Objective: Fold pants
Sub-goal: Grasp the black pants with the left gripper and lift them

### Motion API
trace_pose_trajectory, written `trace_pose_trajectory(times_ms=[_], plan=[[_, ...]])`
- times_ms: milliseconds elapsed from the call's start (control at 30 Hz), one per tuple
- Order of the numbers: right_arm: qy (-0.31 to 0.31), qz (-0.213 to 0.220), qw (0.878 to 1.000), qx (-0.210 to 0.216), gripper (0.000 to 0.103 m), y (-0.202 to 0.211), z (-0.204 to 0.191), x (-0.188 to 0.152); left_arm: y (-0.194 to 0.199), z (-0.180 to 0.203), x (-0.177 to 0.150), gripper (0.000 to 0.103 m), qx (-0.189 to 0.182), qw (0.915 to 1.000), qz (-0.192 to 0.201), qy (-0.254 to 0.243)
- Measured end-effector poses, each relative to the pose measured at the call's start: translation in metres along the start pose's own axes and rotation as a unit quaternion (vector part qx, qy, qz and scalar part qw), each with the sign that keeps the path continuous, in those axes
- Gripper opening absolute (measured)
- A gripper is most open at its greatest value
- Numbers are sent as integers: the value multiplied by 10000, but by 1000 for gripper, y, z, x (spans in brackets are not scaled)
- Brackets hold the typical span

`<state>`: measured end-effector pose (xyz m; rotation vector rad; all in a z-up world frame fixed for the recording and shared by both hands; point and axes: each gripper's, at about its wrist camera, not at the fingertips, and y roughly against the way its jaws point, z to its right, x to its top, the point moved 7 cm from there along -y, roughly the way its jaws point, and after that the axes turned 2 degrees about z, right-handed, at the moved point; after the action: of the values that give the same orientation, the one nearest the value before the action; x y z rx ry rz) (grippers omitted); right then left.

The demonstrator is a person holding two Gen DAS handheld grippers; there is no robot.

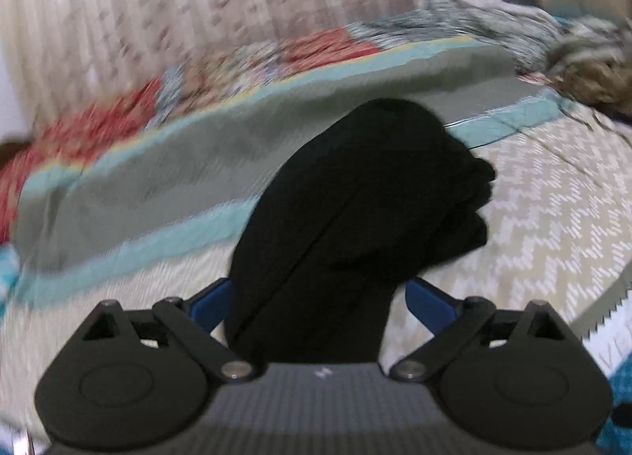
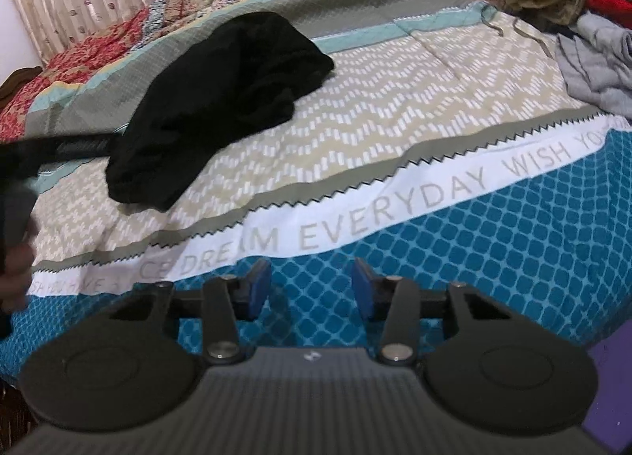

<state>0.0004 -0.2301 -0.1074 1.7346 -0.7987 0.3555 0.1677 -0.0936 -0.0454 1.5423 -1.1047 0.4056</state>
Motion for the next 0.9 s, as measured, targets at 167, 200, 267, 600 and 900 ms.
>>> trace_pose_trajectory(times_ms=[167,200,267,600,900], plan=[[-136,-30,9999,-40,48,-7,16,2,-46,45,29,102,37,9992,-27,-397],[-111,-14,9999,-43,48,-8,16,2,-54,47,33,95,57,9994,-52,-347],[-11,19,10000,-43,48,-8,14,3,-68,41,39,51,17,9997,-226,-93],[214,116,9997,74,48,-11,4,6,18,-87,23,7,-497,9771,297,2048],[298,257,9989,264,48,-3,-20,17,151,-212,-64,7,-61,9424,710,3267]])
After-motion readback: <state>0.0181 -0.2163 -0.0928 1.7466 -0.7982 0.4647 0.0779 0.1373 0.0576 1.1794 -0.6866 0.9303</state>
